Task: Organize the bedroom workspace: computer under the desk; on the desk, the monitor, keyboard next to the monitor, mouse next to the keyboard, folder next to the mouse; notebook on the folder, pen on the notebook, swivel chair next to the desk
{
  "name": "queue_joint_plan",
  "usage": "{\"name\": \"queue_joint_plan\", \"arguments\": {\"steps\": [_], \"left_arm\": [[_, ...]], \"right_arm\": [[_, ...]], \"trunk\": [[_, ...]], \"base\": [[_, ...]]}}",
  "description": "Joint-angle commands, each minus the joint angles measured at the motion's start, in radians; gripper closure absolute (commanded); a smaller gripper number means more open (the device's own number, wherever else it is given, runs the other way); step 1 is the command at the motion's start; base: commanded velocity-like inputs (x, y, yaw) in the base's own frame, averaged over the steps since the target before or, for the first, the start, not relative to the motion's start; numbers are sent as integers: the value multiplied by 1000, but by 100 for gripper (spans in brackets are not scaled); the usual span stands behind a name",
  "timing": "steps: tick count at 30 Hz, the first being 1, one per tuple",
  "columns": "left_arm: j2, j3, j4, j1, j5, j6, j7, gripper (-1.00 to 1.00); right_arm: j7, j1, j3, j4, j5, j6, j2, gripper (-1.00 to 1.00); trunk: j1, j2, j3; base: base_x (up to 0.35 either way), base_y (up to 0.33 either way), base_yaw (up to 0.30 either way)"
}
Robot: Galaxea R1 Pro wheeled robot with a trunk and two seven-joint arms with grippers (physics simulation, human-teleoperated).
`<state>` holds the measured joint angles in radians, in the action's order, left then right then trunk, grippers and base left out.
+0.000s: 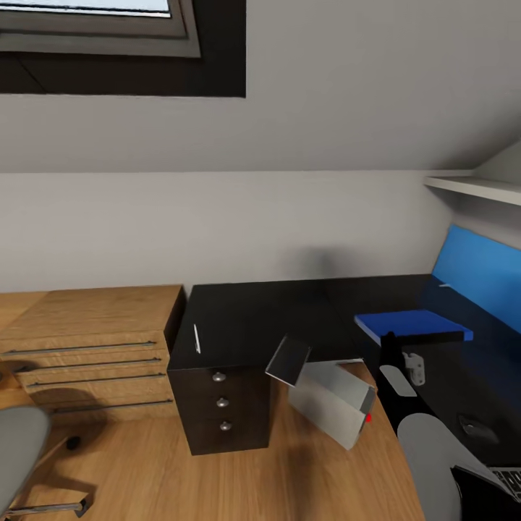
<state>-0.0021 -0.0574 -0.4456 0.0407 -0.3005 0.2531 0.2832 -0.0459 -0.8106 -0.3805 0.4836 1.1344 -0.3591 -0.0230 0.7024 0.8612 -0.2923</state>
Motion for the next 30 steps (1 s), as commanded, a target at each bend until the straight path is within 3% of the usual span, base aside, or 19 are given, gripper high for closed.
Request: {"name": "queue_joint_plan", "arguments": {"steps": [1,16,30], "left_arm": [[1,-7,4,1,-6,4,6,-100],[1,-6,35,1,-6,5,6,-100],[1,-6,32,1,-6,7,5,-100]], "right_arm": [[-5,-1,0,0,10,-3,0,100],[0,-1,2,-32,4,4,-9,100],[3,-1,2,-34,5,6,-13,100]], "trunk": [[1,1,-1],[1,1,-1],[1,1,-1]], "base": [[241,-30,0],[25,-4,-7],[0,0,-234]]}}
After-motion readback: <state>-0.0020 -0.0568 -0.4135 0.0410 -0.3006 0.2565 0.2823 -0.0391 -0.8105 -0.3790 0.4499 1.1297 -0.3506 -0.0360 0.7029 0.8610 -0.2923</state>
